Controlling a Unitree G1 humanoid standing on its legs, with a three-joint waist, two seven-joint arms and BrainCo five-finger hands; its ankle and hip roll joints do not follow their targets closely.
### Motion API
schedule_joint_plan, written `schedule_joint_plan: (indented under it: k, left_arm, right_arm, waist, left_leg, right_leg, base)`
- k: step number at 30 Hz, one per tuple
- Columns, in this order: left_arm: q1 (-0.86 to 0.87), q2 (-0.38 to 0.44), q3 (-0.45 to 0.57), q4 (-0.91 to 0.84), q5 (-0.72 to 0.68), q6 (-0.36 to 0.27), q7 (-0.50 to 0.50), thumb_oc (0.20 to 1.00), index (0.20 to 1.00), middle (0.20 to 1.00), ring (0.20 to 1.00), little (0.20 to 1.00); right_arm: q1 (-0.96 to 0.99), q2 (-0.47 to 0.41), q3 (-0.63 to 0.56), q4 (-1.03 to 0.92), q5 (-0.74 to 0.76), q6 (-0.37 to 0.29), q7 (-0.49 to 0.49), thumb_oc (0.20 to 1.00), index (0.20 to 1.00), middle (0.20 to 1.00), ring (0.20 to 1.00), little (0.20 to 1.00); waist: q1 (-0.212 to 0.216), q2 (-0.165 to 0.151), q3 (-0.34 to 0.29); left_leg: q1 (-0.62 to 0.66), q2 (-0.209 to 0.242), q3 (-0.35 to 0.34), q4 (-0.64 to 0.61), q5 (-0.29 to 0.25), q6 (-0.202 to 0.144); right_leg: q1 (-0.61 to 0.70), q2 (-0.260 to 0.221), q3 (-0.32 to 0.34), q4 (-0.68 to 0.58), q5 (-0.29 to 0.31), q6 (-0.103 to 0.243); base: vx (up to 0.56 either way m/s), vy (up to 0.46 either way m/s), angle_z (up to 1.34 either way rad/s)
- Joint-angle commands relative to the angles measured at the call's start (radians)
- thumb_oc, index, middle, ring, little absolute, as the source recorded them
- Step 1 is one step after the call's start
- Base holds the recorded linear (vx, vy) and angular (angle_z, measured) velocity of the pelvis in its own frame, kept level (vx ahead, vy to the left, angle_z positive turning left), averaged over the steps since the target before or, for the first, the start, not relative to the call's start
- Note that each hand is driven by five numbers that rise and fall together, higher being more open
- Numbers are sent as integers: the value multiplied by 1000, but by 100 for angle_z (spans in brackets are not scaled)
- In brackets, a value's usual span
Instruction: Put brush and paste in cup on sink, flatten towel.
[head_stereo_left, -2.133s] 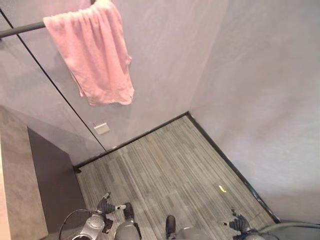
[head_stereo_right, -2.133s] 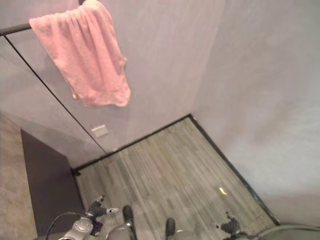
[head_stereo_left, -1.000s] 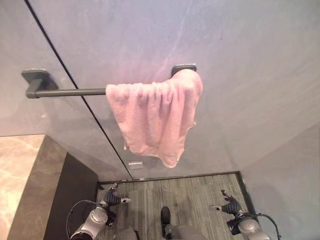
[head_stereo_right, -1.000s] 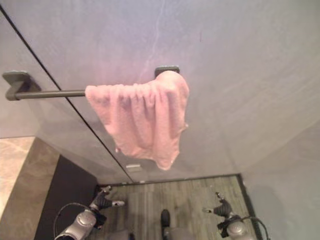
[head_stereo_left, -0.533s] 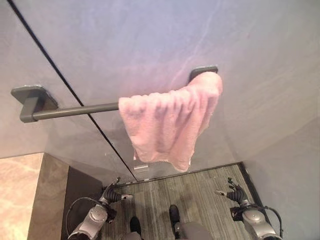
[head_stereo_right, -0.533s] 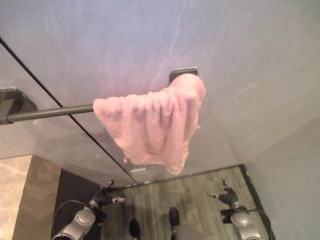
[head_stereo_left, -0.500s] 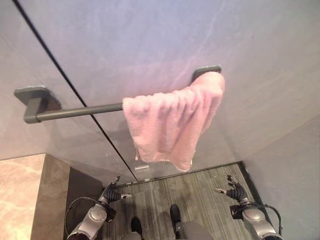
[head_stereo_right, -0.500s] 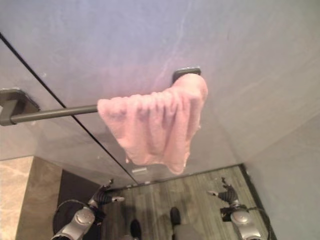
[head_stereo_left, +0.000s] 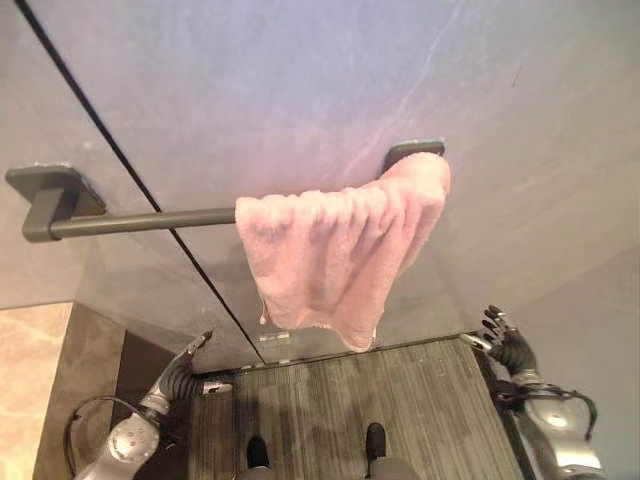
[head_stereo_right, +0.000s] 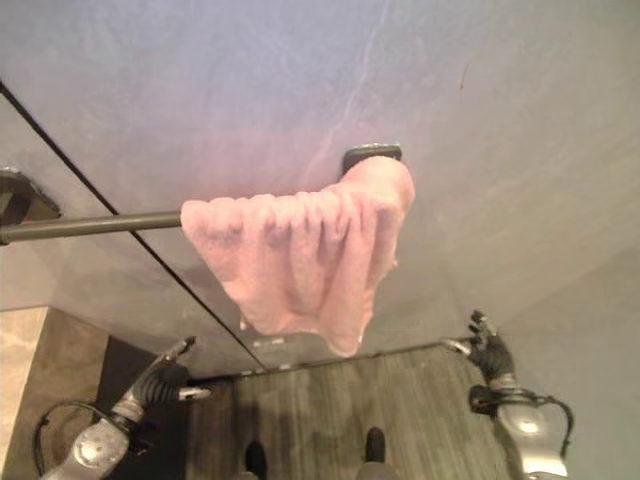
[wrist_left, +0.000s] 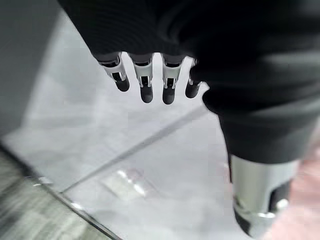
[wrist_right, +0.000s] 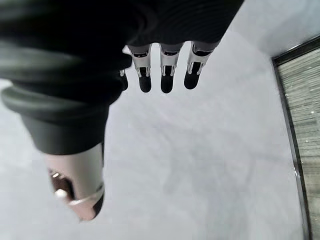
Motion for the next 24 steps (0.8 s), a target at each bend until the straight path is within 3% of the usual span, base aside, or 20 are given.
schedule_joint_plan:
  k: [1, 5, 11, 15, 19, 24]
  left_arm:
    - [4, 118, 63, -12, -95, -82, -71, 1000, 1000, 1000, 1000, 1000]
    - [-14, 209, 75, -73, -149, -91, -95, 1000, 1000, 1000, 1000, 1000]
    - [-93, 214, 63, -77, -194, -88, -73, 1000, 1000, 1000, 1000, 1000]
    - [-203, 186, 4, -65, -181, -83, -48, 1000, 1000, 1000, 1000, 1000]
    - [-277, 161, -42, -58, -170, -79, -31, 1000, 1000, 1000, 1000, 1000]
    - [-419, 58, -124, -76, -160, -65, 14, 1000, 1000, 1000, 1000, 1000]
  right_arm:
    - [-19, -85, 15, -57, 116, -56, 120, 1000, 1000, 1000, 1000, 1000]
    - [-88, -167, 92, -90, 154, -41, 155, 1000, 1000, 1000, 1000, 1000]
    - [-224, -165, 216, -108, 225, -16, 165, 1000, 1000, 1000, 1000, 1000]
    - [-375, -124, 339, -81, 186, -2, 136, 1000, 1000, 1000, 1000, 1000]
    - [-454, -68, 376, -33, 139, -1, 86, 1000, 1000, 1000, 1000, 1000]
    - [-553, 35, 407, -19, 116, 8, 23, 1000, 1000, 1000, 1000, 1000]
  waist:
    - [13, -38, -64]
    - [27, -34, -67]
    - [44, -35, -57]
    - [57, -41, -49]
    - [57, -46, -44]
    - [48, -61, -37]
  left_leg:
    - [-68, -18, -27, 80, -21, 2]
    - [-70, -23, -26, 71, -15, 2]
    - [-85, -34, -25, 76, -17, 6]
    - [-95, -43, -26, 80, -22, 11]
    - [-100, -49, -29, 82, -24, 15]
    - [-114, -56, -30, 77, -23, 20]
  right_leg:
    - [-61, -66, -23, 1, 78, 66]
    - [-69, -73, -24, 1, 84, 69]
    - [-88, -84, -23, 1, 100, 71]
    - [-102, -93, -17, 1, 117, 74]
    - [-109, -97, -10, 1, 124, 74]
    - [-124, -101, 1, 1, 132, 74]
  base:
    - [-9, -10, 4]
    - [-30, 2, 4]
    - [-49, 16, 3]
    - [-33, 30, 0]
    - [-21, 34, 2]
    - [-6, 6, 0]
